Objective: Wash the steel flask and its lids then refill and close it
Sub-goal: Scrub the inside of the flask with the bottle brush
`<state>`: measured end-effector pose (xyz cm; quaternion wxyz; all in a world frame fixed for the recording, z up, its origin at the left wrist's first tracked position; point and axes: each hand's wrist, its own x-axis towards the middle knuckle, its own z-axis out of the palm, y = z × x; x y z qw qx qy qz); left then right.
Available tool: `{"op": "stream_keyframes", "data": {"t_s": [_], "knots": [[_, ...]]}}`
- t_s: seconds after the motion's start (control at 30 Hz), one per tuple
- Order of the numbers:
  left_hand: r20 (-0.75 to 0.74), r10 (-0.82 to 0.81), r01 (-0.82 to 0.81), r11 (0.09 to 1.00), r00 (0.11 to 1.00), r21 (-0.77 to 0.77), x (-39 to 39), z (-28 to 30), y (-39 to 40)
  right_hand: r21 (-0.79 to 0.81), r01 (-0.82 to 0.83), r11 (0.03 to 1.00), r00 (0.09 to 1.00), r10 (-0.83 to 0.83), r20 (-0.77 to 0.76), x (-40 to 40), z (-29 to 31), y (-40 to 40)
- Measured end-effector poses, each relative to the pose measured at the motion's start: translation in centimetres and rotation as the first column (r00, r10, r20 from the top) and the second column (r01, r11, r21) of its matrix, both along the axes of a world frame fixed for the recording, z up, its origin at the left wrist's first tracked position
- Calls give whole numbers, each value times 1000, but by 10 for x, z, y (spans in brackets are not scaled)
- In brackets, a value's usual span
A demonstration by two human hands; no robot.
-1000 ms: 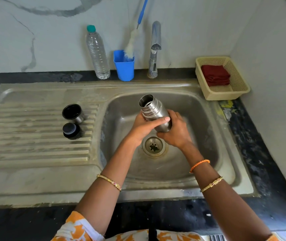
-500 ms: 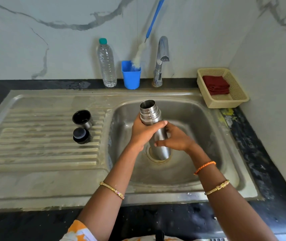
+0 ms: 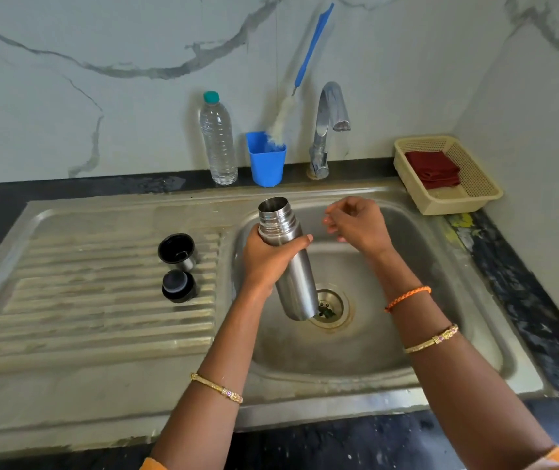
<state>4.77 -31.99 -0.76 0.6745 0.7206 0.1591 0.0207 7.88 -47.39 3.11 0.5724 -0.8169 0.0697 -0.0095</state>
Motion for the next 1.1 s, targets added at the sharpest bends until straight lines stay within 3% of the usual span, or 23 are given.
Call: {"op": "stream_keyframes", "data": {"t_s": [0.1,0.23,0.4,0.6,0.93,1.1], "knots": [[4,29,-29,999,1000,18,5,1,5,20,5,1000,1000,-5,-18,20,5,15],[12,29,-30,999,999,29,17,5,7,149,88,985,984,-64,-164,59,5,25],[-13,55,-54,998,998,40,36,11,10,206,60,977,988,-29,-150,110,11,50],[-60,125,-123,991,990,47,64,9,23,146,230,962,973,-227,-41,183,27,92],[-59,69,-70,997,996,-19,92,-3,37,29,146,989,978,-148,150,225,18,99],[-64,45,-47,998,997,-37,90,-4,38,74,168,983,937,-183,298,221,37,97]]}}
